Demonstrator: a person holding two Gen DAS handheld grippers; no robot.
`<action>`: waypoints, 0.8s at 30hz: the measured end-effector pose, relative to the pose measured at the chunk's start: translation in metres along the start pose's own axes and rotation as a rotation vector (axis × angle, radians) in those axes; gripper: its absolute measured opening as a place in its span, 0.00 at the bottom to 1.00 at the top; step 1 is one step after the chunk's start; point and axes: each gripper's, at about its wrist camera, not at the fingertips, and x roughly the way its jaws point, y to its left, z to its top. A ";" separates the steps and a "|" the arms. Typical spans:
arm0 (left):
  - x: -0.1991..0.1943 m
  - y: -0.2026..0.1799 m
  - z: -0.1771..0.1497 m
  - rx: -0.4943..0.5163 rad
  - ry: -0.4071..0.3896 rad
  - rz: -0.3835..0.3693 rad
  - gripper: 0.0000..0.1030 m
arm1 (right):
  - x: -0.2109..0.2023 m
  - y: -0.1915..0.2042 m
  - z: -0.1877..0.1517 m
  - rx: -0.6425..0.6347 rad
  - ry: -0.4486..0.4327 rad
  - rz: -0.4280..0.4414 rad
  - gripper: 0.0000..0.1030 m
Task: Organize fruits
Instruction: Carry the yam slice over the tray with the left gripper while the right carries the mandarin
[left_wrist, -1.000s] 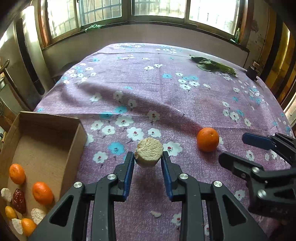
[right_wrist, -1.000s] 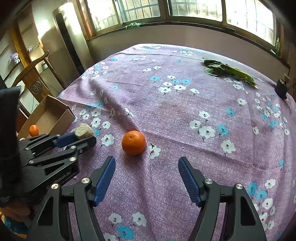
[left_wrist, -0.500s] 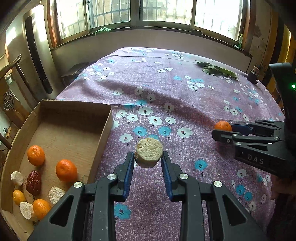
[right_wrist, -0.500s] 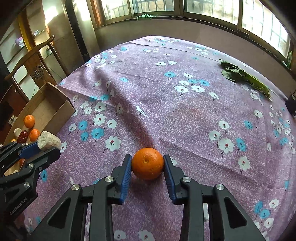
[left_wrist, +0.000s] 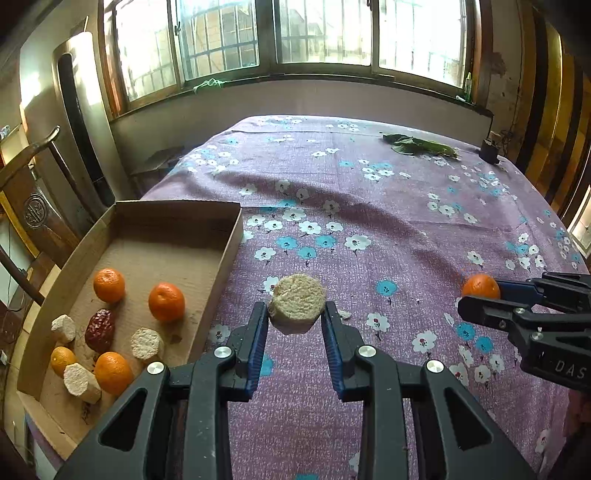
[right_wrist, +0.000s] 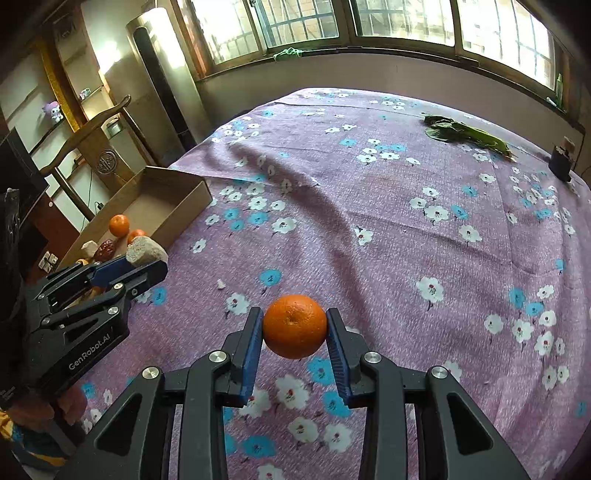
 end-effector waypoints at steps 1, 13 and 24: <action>-0.004 0.001 -0.002 0.001 -0.007 0.004 0.28 | -0.003 0.004 -0.004 -0.003 -0.002 0.008 0.36; -0.038 0.024 -0.021 -0.017 -0.053 0.056 0.28 | -0.017 0.057 -0.016 -0.080 -0.019 0.055 0.36; -0.045 0.055 -0.029 -0.060 -0.064 0.102 0.28 | -0.003 0.100 -0.005 -0.166 0.002 0.090 0.36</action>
